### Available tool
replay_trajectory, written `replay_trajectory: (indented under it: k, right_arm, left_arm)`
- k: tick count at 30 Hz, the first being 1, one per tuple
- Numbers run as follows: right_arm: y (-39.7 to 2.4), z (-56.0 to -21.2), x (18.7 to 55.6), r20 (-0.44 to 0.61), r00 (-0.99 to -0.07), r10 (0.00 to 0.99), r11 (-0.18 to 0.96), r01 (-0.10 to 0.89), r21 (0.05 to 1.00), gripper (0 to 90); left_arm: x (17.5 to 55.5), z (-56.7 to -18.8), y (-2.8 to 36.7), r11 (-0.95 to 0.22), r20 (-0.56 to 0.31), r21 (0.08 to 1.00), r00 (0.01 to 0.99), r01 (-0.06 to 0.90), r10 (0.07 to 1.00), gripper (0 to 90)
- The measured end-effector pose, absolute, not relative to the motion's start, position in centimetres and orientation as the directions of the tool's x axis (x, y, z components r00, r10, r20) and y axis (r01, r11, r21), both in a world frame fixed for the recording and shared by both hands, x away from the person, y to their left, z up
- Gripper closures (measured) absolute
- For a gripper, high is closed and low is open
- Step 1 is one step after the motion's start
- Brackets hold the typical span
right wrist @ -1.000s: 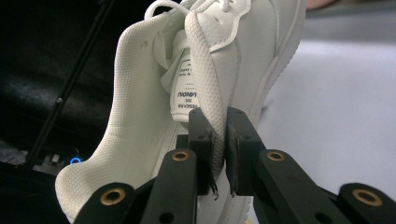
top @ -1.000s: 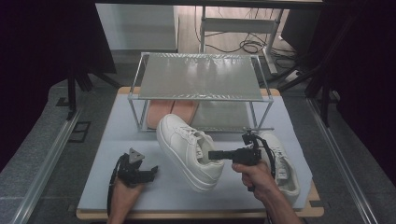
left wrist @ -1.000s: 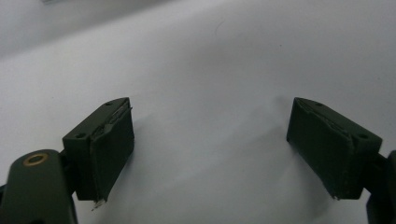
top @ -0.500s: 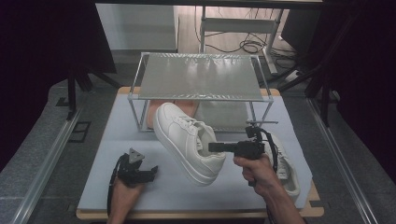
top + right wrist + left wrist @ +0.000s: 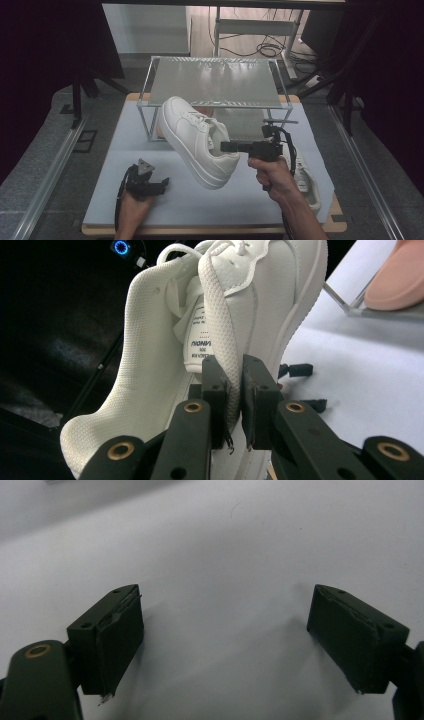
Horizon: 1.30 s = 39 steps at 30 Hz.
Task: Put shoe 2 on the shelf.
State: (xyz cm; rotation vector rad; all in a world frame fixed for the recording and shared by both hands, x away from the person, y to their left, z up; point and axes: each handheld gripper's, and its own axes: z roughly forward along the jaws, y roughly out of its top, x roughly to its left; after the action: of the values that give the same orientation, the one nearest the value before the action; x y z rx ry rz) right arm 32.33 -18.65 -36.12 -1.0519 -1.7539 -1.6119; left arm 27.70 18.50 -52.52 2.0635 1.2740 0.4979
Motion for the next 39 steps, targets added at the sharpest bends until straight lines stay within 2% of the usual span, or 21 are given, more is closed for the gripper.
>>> replay_trajectory:
  k: [13, 31, 39]
  right_arm:
    - [-17.7, -34.6, 34.5, 0.809, -0.555, 0.191, -0.087, 0.812, 0.577, 82.9]
    - [-16.5, -35.5, 39.6, 0.822, -0.479, 0.307, -0.238, 0.798, 0.554, 82.8]
    - [-15.9, -35.3, 41.2, 0.802, -0.451, 0.391, -0.287, 0.768, 0.572, 82.6]
  left_arm:
    - [27.7, -52.5, 18.5, -0.317, -0.016, 0.699, 0.457, 0.641, 0.889, 15.0]
    - [27.7, -52.5, 18.5, -0.317, -0.015, 0.701, 0.457, 0.639, 0.889, 15.0]
    - [27.7, -52.5, 18.6, -0.317, -0.015, 0.701, 0.457, 0.639, 0.889, 15.0]
